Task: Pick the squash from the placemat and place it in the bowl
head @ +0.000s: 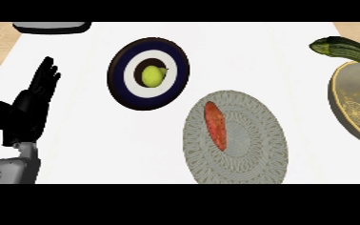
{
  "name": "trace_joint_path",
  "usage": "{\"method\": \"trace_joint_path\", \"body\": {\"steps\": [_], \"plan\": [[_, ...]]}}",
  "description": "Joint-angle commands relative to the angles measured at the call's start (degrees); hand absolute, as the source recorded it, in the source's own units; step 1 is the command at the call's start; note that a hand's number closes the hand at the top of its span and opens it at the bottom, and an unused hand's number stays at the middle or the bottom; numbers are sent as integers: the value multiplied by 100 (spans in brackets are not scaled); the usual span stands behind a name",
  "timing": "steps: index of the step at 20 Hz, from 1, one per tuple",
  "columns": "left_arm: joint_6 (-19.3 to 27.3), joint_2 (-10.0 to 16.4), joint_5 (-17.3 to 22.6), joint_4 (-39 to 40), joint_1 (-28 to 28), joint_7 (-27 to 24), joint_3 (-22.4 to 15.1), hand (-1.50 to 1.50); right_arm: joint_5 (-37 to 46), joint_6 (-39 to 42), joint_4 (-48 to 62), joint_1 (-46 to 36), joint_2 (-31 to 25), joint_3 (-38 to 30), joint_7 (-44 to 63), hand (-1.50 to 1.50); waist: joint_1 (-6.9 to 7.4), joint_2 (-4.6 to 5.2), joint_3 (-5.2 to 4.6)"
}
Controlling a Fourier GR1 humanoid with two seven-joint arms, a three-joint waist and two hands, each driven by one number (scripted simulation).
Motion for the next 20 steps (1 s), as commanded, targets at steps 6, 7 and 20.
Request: {"method": "trace_joint_path", "body": {"steps": [6, 7, 20], "plan": [[-217, -25, -84, 50, 43, -141, 202, 0, -69, -1025, 2560, -322, -227, -549, -1834, 150, 31, 12, 0], [-463, 164, 146, 278, -58, -170, 414, 0, -172, -1251, 2732, -47, -230, -726, -2376, 150, 18, 17, 2], [-136, -184, -220, 108, -398, 287, 180, 0, -39, -969, 6510, -1032, -1155, -927, -3155, -150, 84, 33, 8]]}}
